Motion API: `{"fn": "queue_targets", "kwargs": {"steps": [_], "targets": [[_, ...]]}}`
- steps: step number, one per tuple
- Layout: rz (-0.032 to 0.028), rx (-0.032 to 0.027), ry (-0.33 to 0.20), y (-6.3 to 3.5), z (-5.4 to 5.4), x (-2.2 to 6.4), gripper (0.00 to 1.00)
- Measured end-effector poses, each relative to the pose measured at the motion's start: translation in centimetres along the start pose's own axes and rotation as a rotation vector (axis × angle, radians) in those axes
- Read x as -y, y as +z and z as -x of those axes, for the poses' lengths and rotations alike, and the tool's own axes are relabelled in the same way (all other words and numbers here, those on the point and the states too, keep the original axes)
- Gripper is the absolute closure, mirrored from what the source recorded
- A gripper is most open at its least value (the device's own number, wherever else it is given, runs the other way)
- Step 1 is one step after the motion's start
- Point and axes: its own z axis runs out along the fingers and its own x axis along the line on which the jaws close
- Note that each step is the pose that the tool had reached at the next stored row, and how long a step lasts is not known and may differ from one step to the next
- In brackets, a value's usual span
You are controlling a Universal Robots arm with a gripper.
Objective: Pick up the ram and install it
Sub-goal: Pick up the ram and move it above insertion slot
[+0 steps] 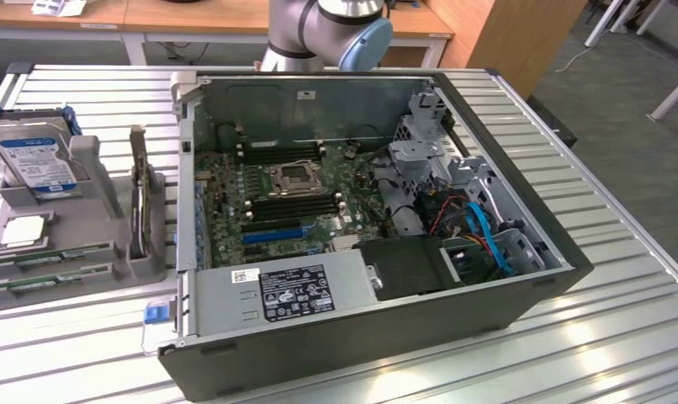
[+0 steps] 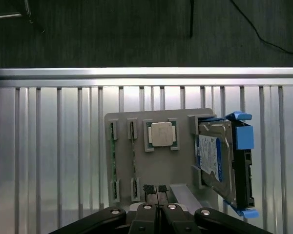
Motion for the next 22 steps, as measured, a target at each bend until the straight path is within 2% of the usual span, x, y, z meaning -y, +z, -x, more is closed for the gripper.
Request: {"fn": "queue_targets", "kwargs": {"steps": [6,22], "targets": [[-0.0001,0.0,0.0,0.0,0.0,0.0,0.9],[0.0,0.0,0.0,1.02,0.0,0.05,0.9]]}}
